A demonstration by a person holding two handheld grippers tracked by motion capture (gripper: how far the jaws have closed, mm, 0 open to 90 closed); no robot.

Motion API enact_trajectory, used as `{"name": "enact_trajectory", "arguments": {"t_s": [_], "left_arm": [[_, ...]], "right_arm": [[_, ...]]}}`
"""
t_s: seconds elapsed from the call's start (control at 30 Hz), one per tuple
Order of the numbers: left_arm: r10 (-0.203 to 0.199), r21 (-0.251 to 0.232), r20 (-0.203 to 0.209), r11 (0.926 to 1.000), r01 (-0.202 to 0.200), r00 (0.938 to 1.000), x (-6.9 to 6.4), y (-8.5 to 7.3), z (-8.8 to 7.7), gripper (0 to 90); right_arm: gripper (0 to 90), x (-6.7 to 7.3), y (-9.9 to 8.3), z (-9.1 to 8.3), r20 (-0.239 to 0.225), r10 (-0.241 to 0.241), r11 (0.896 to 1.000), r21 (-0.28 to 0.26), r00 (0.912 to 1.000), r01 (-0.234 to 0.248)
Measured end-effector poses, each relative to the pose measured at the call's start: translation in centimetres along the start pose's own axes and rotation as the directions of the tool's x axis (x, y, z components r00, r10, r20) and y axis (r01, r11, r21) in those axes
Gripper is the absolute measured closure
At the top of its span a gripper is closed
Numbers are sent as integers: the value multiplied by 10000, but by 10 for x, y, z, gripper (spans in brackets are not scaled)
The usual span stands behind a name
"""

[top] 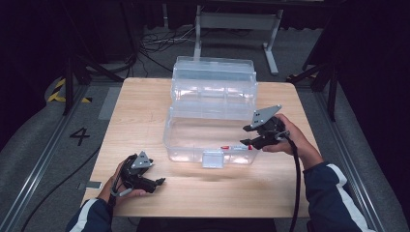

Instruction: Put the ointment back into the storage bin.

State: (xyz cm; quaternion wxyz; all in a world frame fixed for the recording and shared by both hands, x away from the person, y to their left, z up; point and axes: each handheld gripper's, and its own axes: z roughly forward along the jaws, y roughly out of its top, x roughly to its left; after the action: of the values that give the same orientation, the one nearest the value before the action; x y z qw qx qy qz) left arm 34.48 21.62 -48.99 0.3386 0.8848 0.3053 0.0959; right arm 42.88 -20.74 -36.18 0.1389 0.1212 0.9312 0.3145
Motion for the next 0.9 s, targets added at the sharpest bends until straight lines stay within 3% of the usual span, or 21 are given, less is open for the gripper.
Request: {"name": "enact_trajectory", "arguments": {"t_s": [0.07, 0.2, 0.27, 0.4, 0.53, 0.63, 0.7, 0.73, 0.9], "left_arm": [[-60, 255, -93, 9997, 62, 9999, -1, 3, -1, 158], [-256, 222, -17, 9994, 256, 9997, -1, 6, -3, 219], [-311, 58, 31, 9995, 311, 9995, -1, 8, -4, 224], [-312, -539, -343, 9981, 293, 9989, -4, 22, -15, 234], [-247, -1091, -583, 9939, 183, 9980, -6, 37, -27, 245], [-47, -1308, -668, 9914, -41, 9978, -6, 44, -33, 252], [266, -1402, -898, 9894, -391, 9956, -9, 51, -39, 262], [377, -1452, -808, 9882, -492, 9960, -10, 54, -40, 262], [882, -1914, -920, 9759, -1045, 9919, -18, 76, -49, 273]], "right_arm": [[507, 1, -3, -5, 238, 42, 9993, -385, 9997, -33], [507, 1, -9, -13, 439, 267, 9935, -1119, 9987, -216], [507, 1, -10, -15, 539, 294, 9924, -1209, 9981, -227], [498, -6, -8, -24, 826, 398, 9881, -1516, 9958, -269], [477, -17, -2, -32, 1141, 458, 9885, -1484, 9924, -286], [476, -25, 5, -37, 1424, 509, 9878, -1528, 9885, -289], [476, -28, 7, -39, 1529, 553, 9868, -1591, 9867, -306], [475, -31, 9, -40, 1509, 591, 9857, -1649, 9868, -338], [456, -42, 25, -46, 1617, 464, 9857, -1673, 9858, -190]]}}
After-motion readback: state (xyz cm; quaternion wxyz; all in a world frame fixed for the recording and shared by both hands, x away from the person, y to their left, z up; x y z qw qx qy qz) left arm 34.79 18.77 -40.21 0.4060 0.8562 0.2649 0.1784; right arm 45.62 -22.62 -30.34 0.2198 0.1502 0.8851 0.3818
